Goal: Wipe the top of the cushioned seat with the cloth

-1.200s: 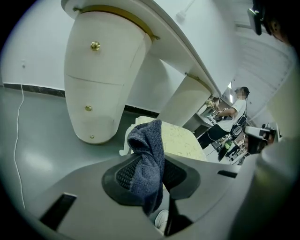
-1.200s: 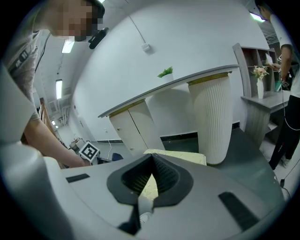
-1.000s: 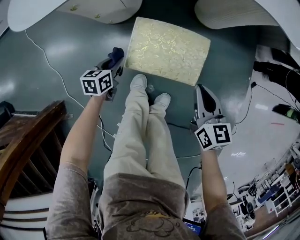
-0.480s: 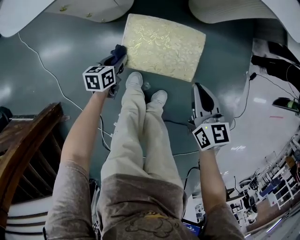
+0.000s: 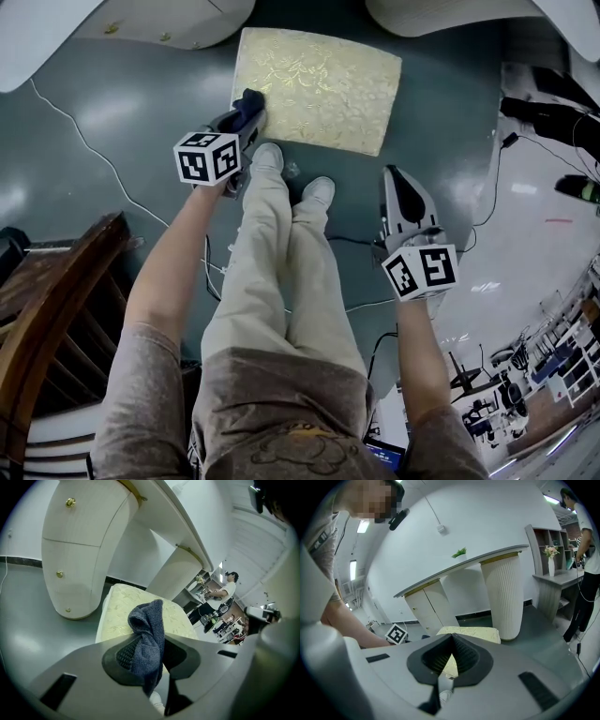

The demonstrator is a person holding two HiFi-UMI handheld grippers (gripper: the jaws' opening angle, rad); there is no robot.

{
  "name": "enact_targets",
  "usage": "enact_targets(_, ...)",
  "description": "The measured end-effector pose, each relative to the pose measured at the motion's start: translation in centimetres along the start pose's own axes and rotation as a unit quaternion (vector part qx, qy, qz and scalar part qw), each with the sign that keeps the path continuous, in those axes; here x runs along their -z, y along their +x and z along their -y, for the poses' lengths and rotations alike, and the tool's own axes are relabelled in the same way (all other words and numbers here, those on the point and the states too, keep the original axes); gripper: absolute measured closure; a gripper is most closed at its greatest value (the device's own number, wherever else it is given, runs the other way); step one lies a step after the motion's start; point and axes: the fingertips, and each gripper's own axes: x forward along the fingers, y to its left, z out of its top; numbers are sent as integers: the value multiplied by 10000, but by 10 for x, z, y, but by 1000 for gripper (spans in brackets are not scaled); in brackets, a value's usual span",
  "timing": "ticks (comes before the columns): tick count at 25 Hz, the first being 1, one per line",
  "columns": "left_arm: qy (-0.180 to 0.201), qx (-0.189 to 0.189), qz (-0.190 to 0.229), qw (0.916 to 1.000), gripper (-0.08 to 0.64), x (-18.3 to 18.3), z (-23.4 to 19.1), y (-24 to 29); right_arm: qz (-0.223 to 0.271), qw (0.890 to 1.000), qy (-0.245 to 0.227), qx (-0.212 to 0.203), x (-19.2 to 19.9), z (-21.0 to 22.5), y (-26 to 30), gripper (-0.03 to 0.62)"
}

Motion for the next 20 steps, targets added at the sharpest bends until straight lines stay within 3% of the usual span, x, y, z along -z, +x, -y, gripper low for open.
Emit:
enact_targets(9,202,386,-147,9989,462,9,49,33,159,9996,119,210,4,14,-19,586)
enact_targets(20,806,856,-453,9920,462,25,121,69,293,9974,333,569,15,34,-58,586)
